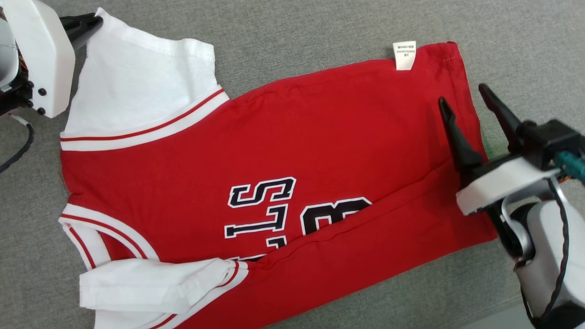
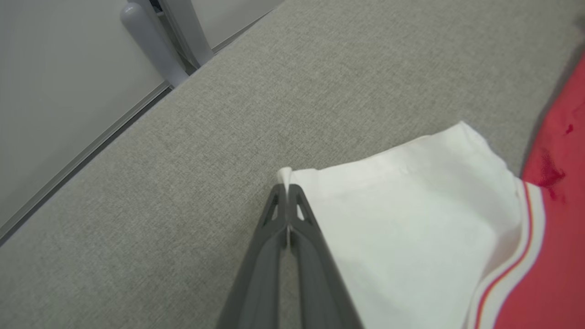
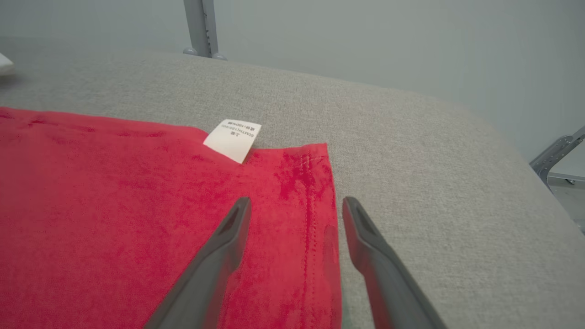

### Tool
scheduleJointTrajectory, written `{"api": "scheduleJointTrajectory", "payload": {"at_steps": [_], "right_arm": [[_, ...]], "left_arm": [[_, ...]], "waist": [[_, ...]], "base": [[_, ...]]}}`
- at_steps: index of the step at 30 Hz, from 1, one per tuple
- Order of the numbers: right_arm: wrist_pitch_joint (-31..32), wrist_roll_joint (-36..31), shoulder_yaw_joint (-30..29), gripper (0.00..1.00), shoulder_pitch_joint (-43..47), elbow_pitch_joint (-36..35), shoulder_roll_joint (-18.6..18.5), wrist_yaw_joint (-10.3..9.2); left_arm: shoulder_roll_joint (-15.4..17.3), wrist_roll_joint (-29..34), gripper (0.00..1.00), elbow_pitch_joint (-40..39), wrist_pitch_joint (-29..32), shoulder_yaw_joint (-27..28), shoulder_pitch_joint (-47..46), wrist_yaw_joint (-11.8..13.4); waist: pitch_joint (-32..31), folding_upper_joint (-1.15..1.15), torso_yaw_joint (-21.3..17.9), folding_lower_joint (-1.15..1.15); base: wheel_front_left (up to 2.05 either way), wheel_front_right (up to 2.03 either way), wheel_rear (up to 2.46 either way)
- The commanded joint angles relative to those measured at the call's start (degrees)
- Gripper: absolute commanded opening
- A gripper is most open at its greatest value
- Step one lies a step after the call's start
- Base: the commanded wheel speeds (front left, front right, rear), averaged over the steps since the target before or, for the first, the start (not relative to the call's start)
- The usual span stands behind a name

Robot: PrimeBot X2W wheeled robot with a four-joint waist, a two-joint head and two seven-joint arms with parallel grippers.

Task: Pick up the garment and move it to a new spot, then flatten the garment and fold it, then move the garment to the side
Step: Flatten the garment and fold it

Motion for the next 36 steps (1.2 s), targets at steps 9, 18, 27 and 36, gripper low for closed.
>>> {"api": "scheduleJointTrajectory", "payload": {"at_steps": [9,18,27,36], "right_arm": [[23.11,2.48,-3.42,1.00,-9.53,0.49,-1.36,-0.12],[32.61,4.34,-5.81,0.49,-9.64,-3.72,-1.62,-0.12],[35.72,3.04,-8.16,0.92,-8.97,-5.13,-1.51,-0.12],[37.17,3.19,-9.48,0.73,-9.64,-3.48,-0.98,-0.12]], "left_arm": [[1.15,-0.63,0.00,-3.87,-1.87,-2.36,-0.47,-0.09],[1.68,-1.05,0.00,-5.69,-2.80,-4.29,-1.38,-0.09],[1.67,-1.31,0.00,-5.40,-3.50,-6.05,-2.25,-0.09],[1.49,-1.41,0.00,-5.13,-4.35,-7.71,-3.09,-0.09]], "waist": [[-0.59,0.00,2.95,0.00],[-0.58,0.00,4.17,0.00],[-0.32,0.00,4.78,0.00],[-0.04,0.00,5.58,0.00]], "base": [[0.00,0.00,0.00],[0.00,0.00,0.00],[0.00,0.00,0.00],[0.00,0.00,0.00]]}}
